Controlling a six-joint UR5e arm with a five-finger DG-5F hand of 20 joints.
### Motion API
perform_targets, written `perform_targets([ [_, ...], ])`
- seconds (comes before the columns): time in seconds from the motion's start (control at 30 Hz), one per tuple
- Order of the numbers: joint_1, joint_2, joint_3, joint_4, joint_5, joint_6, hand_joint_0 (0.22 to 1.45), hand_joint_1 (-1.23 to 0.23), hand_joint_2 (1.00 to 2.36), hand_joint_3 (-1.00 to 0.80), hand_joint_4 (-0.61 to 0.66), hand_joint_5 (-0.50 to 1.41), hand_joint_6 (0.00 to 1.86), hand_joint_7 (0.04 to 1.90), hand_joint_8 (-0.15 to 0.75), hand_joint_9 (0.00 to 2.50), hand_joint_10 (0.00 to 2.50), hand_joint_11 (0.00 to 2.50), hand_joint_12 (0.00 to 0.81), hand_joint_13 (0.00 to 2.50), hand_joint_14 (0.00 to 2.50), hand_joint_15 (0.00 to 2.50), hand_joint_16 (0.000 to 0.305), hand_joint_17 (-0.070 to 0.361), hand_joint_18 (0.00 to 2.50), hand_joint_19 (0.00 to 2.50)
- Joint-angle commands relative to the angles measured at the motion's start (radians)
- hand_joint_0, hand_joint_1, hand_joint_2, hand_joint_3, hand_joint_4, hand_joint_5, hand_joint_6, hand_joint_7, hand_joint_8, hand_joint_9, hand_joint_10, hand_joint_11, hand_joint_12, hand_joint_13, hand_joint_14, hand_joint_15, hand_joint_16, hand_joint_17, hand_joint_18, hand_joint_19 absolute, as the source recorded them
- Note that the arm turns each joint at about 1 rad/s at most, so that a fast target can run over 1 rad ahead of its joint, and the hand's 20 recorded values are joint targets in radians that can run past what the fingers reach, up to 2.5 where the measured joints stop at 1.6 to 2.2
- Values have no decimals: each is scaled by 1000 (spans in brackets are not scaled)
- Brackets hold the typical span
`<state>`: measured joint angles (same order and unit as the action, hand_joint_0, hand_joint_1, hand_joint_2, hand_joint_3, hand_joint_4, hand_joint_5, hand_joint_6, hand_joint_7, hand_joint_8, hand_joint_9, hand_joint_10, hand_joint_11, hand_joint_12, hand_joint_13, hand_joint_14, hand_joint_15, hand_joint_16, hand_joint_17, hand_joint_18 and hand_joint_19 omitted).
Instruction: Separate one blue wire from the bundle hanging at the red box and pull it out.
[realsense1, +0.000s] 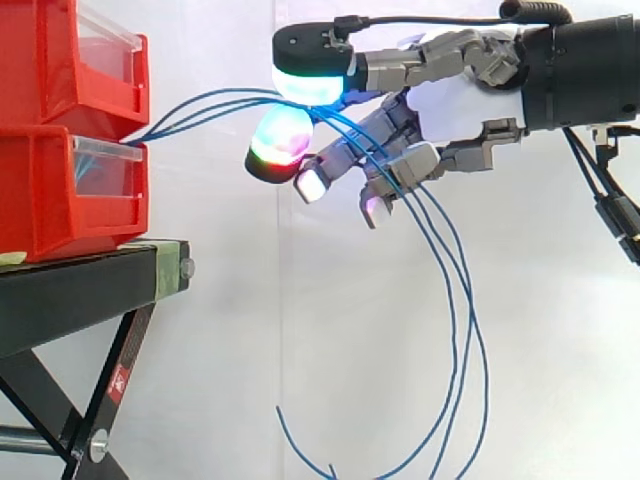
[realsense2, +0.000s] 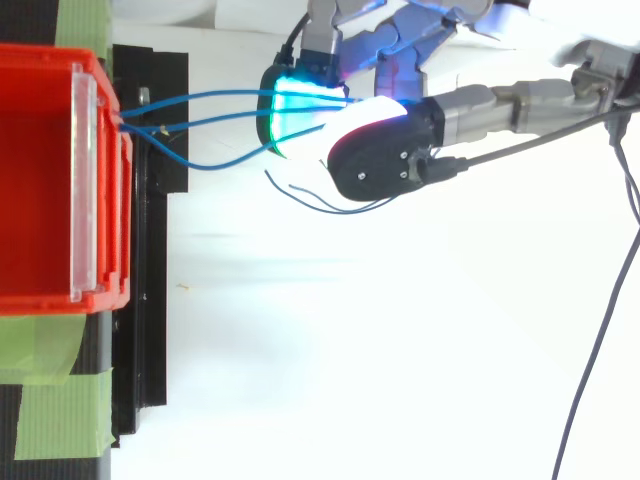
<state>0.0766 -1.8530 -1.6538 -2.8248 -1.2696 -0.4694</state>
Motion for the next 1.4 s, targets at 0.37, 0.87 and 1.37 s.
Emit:
perform_targets([
  [0.37, 0, 0, 0, -1, 0, -2, 567, -447, 1007, -423, 243, -182, 748, 1034, 312, 804, 17, 1035, 325, 1010, 859, 1538, 53, 120, 741, 1109],
  [0.87, 0, 0, 0, -1, 1, -14, 622, -450, 1013, -370, 244, -166, 729, 1047, 298, 839, 17, 1040, 308, 1082, 728, 1600, 52, 117, 784, 1097],
  [1.37, 0, 0, -1, 1, -2, -12, 611, -394, 1012, -369, 253, -130, 611, 1227, 306, 868, 19, 1012, 311, 1104, 719, 1617, 53, 118, 794, 1110],
])
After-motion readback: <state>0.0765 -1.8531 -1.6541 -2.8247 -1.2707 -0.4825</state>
